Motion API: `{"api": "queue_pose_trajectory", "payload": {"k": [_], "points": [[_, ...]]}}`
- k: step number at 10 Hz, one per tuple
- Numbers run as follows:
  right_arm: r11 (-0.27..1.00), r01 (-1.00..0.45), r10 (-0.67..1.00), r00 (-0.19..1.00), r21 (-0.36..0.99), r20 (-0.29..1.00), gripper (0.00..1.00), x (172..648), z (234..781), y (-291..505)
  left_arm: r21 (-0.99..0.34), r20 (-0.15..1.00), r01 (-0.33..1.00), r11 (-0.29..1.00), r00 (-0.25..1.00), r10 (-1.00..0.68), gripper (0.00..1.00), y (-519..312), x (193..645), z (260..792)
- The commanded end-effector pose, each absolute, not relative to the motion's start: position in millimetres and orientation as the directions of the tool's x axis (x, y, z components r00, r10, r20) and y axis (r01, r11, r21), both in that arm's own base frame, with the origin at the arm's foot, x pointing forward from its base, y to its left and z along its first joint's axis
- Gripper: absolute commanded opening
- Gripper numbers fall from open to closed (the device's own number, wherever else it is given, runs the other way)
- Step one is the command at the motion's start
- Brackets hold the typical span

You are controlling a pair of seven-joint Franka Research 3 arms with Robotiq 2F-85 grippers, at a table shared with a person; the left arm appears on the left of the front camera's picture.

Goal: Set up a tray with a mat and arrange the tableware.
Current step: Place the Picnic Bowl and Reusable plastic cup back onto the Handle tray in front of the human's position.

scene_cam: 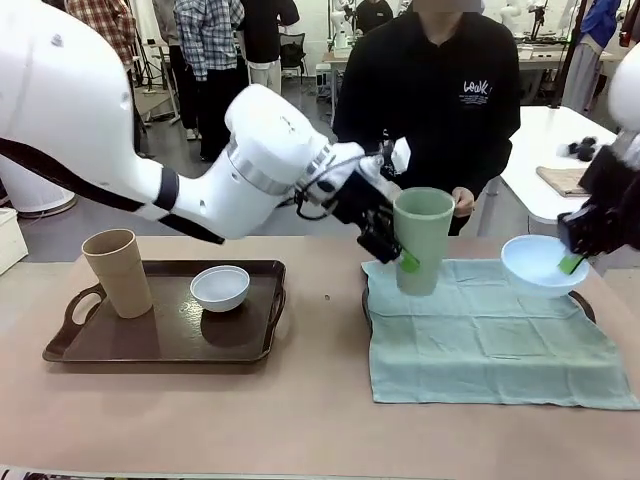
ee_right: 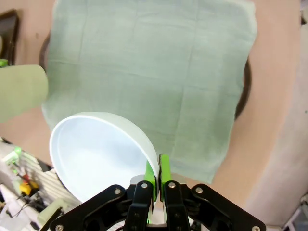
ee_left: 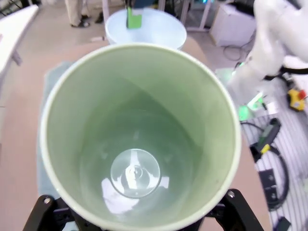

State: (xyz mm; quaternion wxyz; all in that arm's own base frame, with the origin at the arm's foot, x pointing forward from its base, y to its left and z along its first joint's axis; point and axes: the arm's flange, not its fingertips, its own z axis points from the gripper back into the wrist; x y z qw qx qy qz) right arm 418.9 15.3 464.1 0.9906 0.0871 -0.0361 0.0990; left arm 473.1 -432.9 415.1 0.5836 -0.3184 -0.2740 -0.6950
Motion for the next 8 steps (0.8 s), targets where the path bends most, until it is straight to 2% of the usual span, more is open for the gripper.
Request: {"api": "queue_pose_trajectory", "payload": {"k": [1,4,8], "points": [[0.957,-0.225,0.214,0.974,0.184,0.081,0.05,426.3,453.9,25.0,0.033,0.765,0.987,-0.159,-0.128,-0.631,0.83,-432.3,466.8,443.1],[0.965,-0.202,0.190,0.978,0.165,0.089,0.05,418.9,464.1,15.3,0.033,0.765,0.987,-0.159,-0.128,-0.631,0.83,-432.3,466.8,443.1],[0.955,-0.239,0.230,0.970,0.173,0.073,0.05,453.6,416.8,17.6,0.083,0.726,0.983,-0.164,-0.172,-0.666,0.83,-452.0,494.4,391.6]]}}
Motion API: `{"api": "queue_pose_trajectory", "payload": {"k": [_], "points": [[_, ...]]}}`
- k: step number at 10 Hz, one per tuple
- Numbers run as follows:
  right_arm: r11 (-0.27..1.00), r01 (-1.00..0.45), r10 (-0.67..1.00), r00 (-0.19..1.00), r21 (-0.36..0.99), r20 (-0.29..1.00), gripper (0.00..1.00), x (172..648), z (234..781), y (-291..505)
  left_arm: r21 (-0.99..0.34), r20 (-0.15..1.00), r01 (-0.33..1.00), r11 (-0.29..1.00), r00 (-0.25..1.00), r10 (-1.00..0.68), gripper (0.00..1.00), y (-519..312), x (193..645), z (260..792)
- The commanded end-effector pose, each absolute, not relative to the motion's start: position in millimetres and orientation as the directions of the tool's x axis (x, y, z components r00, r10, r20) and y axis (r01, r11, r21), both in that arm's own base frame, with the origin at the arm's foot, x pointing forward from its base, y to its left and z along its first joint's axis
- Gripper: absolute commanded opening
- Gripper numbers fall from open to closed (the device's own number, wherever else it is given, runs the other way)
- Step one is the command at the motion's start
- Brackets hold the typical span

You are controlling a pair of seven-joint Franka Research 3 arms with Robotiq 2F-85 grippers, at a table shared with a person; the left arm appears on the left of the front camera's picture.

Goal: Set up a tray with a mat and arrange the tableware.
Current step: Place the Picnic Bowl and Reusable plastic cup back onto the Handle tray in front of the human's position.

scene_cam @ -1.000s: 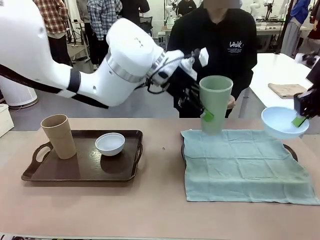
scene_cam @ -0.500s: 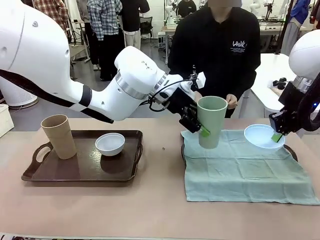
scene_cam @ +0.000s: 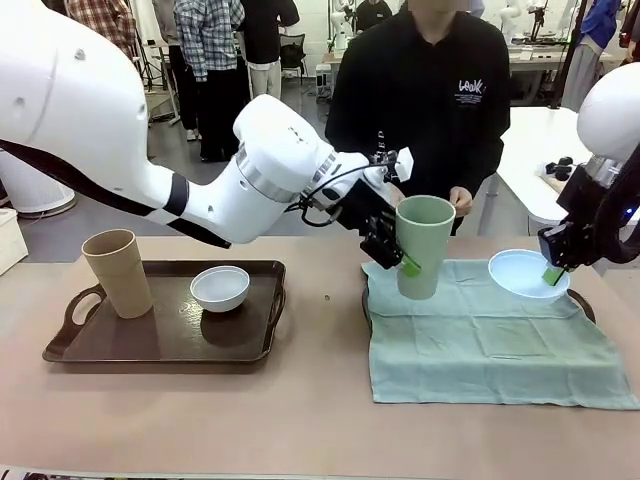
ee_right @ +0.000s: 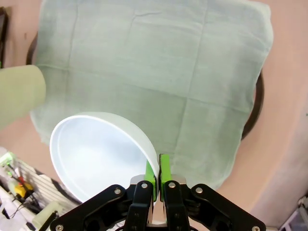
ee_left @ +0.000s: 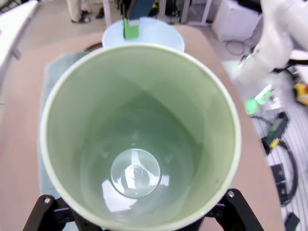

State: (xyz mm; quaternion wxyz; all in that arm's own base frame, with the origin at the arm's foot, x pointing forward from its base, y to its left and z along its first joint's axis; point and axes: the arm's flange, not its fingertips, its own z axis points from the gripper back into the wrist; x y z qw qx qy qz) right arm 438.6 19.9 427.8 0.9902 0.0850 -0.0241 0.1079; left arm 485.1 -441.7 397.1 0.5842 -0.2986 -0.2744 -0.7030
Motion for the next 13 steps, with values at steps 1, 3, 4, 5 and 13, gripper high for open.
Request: {"api": "queue_pose_trajectory", "payload": {"k": [1,3,4,5,13], "points": [[0.955,-0.236,0.228,0.972,0.182,0.062,0.05,463.6,402.2,15.5,0.087,0.718,0.979,-0.183,-0.189,-0.670,0.83,-457.6,502.4,375.0],[0.954,-0.240,0.233,0.970,0.178,0.063,0.05,476.6,375.2,16.8,0.114,0.718,0.973,-0.201,-0.221,-0.660,0.83,-460.7,506.9,355.2],[0.958,-0.240,0.236,0.971,0.156,0.047,0.05,483.0,363.1,18.8,0.134,0.740,0.973,-0.191,-0.226,-0.634,0.83,-458.9,511.7,349.7],[0.958,-0.238,0.234,0.971,0.161,0.042,0.05,487.7,354.3,21.0,0.129,0.776,0.973,-0.189,-0.218,-0.593,0.83,-455.9,514.9,344.3],[0.967,-0.196,0.190,0.981,0.162,0.050,1.00,491.9,353.3,14.6,-0.010,0.765,0.993,-0.117,-0.068,-0.640,1.00,-447.7,520.4,325.6]]}}
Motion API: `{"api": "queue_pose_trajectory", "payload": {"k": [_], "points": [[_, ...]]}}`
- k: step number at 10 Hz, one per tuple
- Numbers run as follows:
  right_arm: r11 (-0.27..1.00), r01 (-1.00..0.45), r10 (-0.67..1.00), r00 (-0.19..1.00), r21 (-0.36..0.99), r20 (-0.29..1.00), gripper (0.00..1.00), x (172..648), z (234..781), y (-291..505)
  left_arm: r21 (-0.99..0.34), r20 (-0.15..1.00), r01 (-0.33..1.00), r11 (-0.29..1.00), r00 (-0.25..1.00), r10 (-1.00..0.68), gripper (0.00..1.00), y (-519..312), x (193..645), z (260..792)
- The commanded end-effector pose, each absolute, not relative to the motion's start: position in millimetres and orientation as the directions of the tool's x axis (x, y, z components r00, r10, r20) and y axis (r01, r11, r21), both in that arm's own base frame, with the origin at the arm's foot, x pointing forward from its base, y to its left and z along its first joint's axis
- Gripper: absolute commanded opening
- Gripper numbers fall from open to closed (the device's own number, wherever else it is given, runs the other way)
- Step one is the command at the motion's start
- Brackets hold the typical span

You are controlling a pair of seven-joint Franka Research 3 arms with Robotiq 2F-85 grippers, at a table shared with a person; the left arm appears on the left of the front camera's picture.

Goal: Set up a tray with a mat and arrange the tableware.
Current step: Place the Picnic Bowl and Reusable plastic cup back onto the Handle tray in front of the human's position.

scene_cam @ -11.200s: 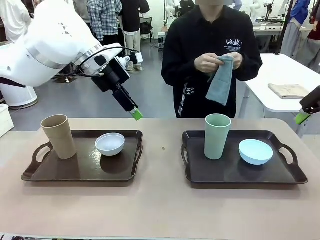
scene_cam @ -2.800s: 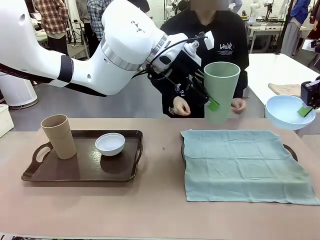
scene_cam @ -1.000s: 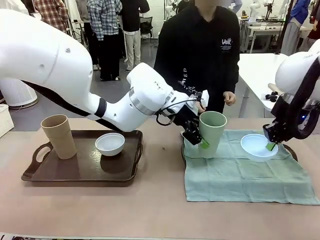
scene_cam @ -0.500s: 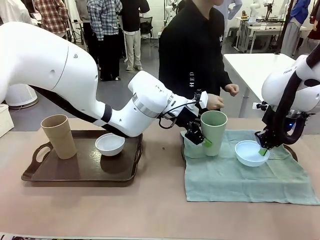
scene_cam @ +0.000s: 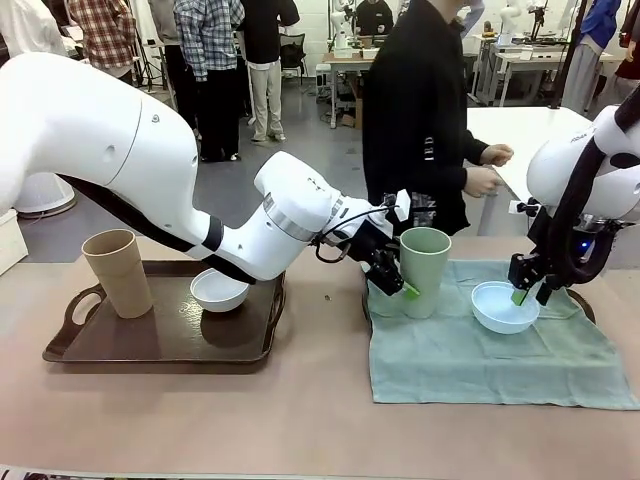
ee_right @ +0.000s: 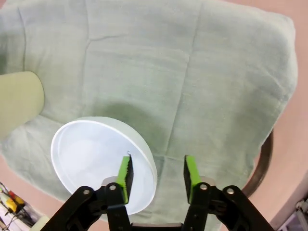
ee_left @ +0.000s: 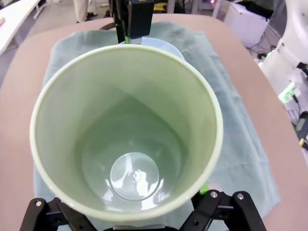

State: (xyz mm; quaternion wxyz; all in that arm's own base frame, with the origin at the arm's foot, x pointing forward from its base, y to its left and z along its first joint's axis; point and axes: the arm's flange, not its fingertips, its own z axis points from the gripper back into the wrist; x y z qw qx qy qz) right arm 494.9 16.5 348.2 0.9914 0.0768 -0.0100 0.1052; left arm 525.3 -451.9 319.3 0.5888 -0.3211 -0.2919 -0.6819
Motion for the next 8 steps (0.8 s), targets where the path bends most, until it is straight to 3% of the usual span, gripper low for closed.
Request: {"api": "queue_pose_trajectory", "payload": {"k": [1,3,5,8], "points": [[0.974,-0.178,0.172,0.983,0.142,0.057,0.98,486.7,362.4,13.7,-0.044,0.742,0.997,-0.065,-0.011,-0.670,1.00,-443.4,522.1,328.0],[0.986,-0.119,0.111,0.991,0.118,0.072,1.00,473.2,383.4,8.9,-0.144,0.675,0.989,0.012,0.107,-0.730,1.00,-431.9,522.8,334.3],[0.981,-0.129,0.115,0.988,0.144,0.102,1.00,456.8,405.6,2.6,-0.159,0.596,0.985,0.070,0.152,-0.789,1.00,-417.7,519.8,349.2],[0.975,-0.182,0.163,0.976,0.127,0.146,1.00,426.9,443.4,4.5,-0.163,0.302,0.935,0.315,0.351,-0.886,1.00,-394.9,484.1,419.2]]}}
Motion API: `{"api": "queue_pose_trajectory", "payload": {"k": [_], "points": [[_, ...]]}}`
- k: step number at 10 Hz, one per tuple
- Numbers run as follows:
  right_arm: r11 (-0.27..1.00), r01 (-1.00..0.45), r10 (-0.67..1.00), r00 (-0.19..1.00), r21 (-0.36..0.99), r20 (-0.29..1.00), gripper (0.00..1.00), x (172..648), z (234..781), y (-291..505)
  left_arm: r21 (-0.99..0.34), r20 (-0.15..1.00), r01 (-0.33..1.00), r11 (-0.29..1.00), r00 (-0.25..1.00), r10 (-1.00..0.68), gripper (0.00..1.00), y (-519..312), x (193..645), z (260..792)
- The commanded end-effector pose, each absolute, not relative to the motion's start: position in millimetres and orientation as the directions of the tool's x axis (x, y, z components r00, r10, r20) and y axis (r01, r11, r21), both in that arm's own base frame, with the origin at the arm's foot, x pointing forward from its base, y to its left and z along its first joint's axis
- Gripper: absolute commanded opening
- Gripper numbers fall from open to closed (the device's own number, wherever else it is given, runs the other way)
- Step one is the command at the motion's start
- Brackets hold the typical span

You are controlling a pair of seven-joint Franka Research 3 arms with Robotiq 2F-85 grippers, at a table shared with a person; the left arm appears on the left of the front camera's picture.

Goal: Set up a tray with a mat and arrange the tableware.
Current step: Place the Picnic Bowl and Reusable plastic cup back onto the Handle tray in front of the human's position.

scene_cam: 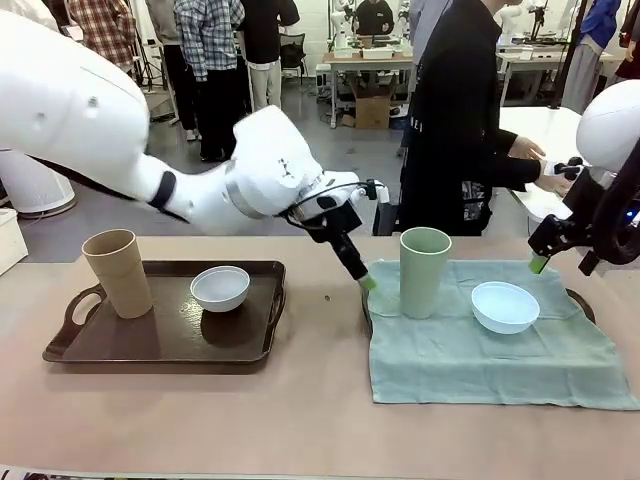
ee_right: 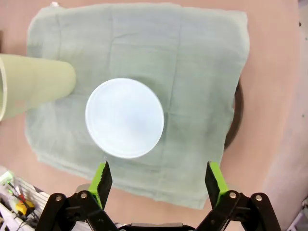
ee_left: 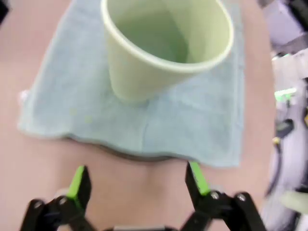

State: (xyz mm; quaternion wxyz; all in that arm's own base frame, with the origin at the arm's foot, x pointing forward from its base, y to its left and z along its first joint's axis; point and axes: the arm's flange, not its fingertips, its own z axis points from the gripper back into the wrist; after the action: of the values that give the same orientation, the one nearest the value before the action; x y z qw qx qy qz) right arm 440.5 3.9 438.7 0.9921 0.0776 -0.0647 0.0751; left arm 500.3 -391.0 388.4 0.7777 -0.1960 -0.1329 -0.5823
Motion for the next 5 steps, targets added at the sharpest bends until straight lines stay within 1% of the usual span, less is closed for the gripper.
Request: {"api": "queue_pose_trajectory", "payload": {"k": [1,2,3,4,5], "points": [[0.979,-0.185,0.173,0.975,0.083,0.136,1.00,419.4,456.0,7.6,-0.149,0.214,0.895,0.420,0.444,-0.870,1.00,-390.6,473.1,444.2],[0.983,-0.181,0.178,0.977,0.016,0.114,1.00,405.0,473.1,12.2,-0.067,0.153,0.848,0.525,0.529,-0.835,1.00,-386.8,458.4,476.9],[0.979,-0.205,0.206,0.974,-0.023,0.095,1.00,392.8,491.2,13.8,-0.014,0.211,0.842,0.539,0.529,-0.822,1.00,-394.3,445.1,509.0],[0.973,-0.230,0.232,0.969,-0.032,0.091,1.00,381.1,507.5,14.1,0.063,0.229,0.823,0.564,0.538,-0.811,1.00,-401.6,434.6,535.2],[0.961,-0.274,0.277,0.955,-0.039,0.110,1.00,374.1,516.4,12.4,0.105,0.273,0.811,0.576,0.533,-0.800,1.00,-404.0,425.8,550.0]]}}
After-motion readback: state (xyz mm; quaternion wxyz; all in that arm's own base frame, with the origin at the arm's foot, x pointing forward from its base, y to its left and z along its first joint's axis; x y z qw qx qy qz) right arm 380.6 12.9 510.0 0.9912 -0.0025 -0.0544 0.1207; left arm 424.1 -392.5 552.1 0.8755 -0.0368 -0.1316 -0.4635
